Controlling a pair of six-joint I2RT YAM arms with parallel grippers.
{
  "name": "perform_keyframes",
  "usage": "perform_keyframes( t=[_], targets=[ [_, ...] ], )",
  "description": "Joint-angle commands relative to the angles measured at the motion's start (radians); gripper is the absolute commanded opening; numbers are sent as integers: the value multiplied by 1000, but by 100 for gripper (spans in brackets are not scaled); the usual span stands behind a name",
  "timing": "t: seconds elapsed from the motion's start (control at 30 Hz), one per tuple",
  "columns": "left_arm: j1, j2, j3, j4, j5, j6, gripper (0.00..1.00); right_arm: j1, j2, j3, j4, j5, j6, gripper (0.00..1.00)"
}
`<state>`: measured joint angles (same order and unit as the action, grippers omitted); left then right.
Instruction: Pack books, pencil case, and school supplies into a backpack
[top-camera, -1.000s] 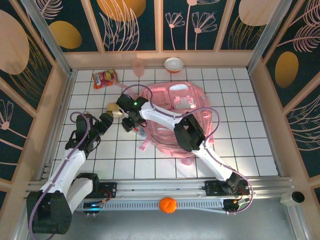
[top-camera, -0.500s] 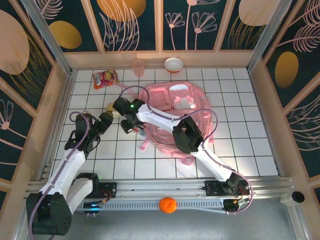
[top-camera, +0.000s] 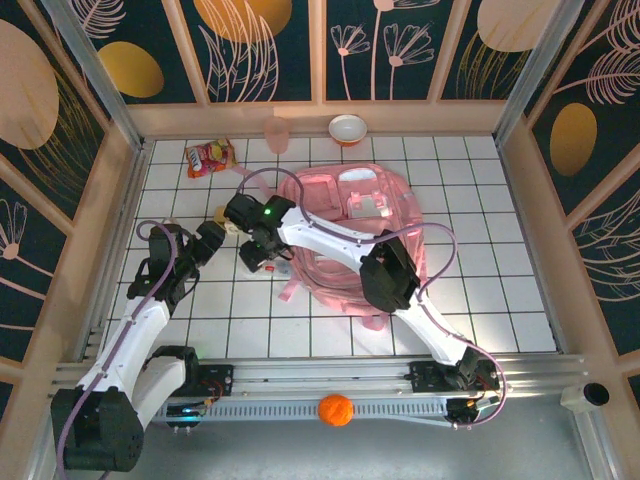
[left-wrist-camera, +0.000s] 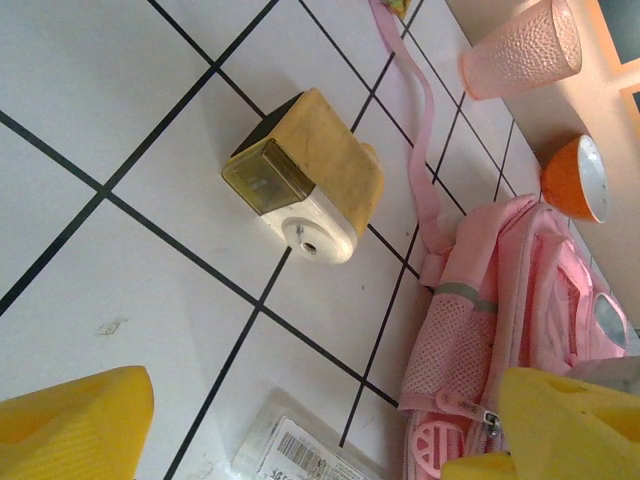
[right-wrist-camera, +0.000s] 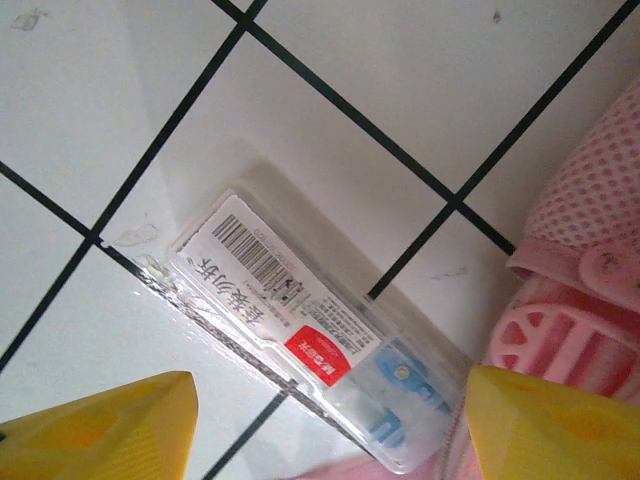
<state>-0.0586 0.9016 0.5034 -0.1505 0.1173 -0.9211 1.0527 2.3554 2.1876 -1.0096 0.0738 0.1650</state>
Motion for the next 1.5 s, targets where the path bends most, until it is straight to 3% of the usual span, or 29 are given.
perform_keyframes(
  t=[0.0,0.23,0.57,0.77,0.97,1.27,1.47],
  targets=[
    [5,-13,23,-18,-20,6,89,3,-22,-64,26,17,-144,73],
    [5,-11,26,-14,-28,1,89,3,17,-110,64,12,-275,81],
    [5,-2,30,-12,-30,-2,89,-12,88,-100,105,-52,-296,79],
    [5,13,37,-4,-26,-3,89,-25,129,-95,110,-52,-281,71],
    [5,20,48,-6,-24,5,88,-29,122,-66,117,-52,-229,45],
    [3,34,126,-32,16,92,87,-55,-64,-4,129,-52,-60,38],
    [-23,4,164,35,8,159,84,-157,-370,-285,243,-138,158,37]
  ],
)
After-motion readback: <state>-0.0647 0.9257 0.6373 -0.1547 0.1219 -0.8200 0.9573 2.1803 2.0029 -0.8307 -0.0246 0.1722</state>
